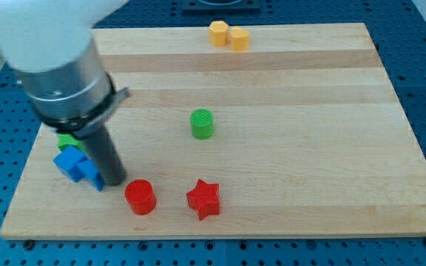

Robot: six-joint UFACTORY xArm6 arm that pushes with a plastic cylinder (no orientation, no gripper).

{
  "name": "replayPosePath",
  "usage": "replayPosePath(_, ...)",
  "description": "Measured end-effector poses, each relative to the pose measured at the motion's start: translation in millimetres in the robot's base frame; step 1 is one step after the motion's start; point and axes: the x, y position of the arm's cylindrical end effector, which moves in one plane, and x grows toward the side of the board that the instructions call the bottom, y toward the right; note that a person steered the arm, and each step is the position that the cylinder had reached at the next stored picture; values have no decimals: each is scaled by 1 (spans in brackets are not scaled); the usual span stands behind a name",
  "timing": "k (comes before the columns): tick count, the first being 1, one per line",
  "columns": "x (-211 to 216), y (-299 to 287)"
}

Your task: Move the yellow heart to left a bit

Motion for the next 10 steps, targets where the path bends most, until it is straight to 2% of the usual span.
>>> replayPosePath(1,0,-31)
replayPosePath(2,0,23)
replayPosePath(3,-24,60)
replayPosePath(4,-40,60)
replayPosePath(5,-95,45)
replayPosePath(6,-111,43)
replayPosePath(9,-118,30)
replayPosePath(10,-133,-35)
